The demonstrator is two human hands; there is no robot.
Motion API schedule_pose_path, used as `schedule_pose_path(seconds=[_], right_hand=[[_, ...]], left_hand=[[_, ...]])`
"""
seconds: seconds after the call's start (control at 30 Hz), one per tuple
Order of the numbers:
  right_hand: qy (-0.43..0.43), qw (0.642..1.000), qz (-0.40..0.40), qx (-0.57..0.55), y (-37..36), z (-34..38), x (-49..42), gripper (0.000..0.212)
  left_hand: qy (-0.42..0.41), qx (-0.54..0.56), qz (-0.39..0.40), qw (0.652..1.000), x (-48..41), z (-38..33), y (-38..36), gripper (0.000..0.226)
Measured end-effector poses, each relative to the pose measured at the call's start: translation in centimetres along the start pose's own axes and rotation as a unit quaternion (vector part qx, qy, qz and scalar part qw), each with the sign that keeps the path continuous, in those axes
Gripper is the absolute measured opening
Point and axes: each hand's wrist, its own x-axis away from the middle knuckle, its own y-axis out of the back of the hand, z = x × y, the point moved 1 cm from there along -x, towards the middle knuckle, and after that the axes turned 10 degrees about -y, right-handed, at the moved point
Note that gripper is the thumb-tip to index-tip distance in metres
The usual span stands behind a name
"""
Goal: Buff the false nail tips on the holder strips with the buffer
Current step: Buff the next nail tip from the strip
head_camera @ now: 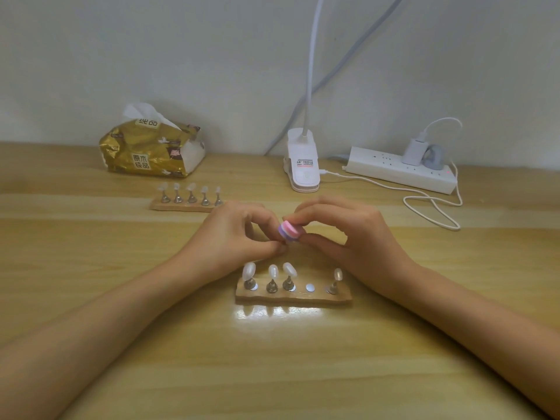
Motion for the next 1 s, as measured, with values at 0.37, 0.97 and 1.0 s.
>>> schedule_pose_path(seconds=[0.37,0.97,1.0], right_hand=[[0.010,1.000,-0.013,-0.008,0.28,0.33,0.09,0.012],[-0.023,0.999,0.006,-0.044,0.30,0.20,0.06,0.007],[-0.025,0.999,0.001,-0.044,0.37,0.19,0.08,0.007]], left_hand=[[-0.006,-0.011,0.005,1.000,0.15,-0.22,0.03,0.016],[-0.008,-0.017,0.005,1.000,0.19,-0.54,0.02,0.023],[-0.009,-0.016,0.006,1.000,0.17,-0.57,-0.01,0.023]])
